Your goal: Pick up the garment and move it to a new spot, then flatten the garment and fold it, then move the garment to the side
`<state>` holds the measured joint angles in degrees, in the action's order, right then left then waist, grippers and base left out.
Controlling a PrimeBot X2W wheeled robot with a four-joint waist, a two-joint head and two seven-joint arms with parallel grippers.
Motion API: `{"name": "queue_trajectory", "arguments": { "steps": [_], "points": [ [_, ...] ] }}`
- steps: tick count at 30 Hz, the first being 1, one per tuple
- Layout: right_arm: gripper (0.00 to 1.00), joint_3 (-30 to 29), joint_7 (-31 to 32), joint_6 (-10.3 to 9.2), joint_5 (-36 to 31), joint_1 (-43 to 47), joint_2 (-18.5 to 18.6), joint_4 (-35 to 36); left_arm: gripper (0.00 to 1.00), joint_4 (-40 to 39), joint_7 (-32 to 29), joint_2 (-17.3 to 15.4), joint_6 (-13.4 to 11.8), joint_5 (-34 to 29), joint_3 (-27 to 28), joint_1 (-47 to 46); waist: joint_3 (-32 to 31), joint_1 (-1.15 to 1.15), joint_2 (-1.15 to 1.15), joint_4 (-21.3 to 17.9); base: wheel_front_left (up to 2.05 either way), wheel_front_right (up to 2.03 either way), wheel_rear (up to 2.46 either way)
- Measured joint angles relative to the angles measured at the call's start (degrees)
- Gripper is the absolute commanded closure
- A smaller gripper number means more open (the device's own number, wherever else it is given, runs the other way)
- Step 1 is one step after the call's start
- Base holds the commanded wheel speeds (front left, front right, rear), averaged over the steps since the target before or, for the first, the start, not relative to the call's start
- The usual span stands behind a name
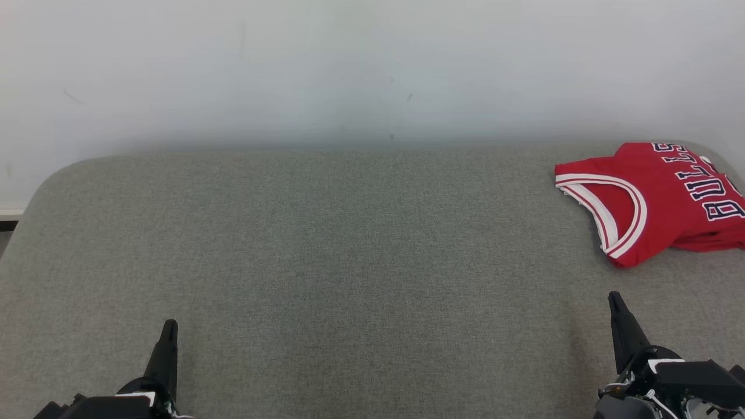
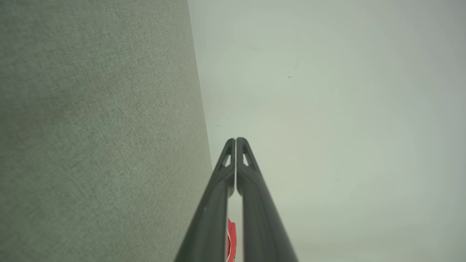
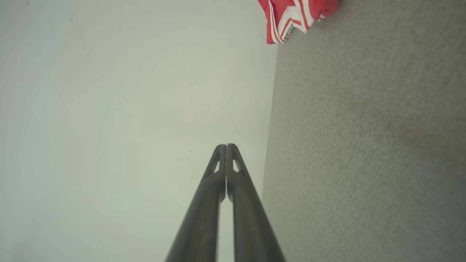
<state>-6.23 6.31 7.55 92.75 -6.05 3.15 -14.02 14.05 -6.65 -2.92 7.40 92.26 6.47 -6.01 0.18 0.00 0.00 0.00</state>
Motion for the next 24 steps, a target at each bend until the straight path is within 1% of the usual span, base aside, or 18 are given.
{"name": "queue_trajectory", "arguments": {
  "steps": [24],
  "points": [
    [1.00, -0.09, 0.15, 0.00, -0.05, -0.01, -0.08, 0.00, 1.00, 0.00, 0.00, 0.00, 0.00, 0.00, 0.01, -0.01, 0.00, 0.00, 0.00, 0.00, 0.00, 0.00, 0.00]
  ]
}}
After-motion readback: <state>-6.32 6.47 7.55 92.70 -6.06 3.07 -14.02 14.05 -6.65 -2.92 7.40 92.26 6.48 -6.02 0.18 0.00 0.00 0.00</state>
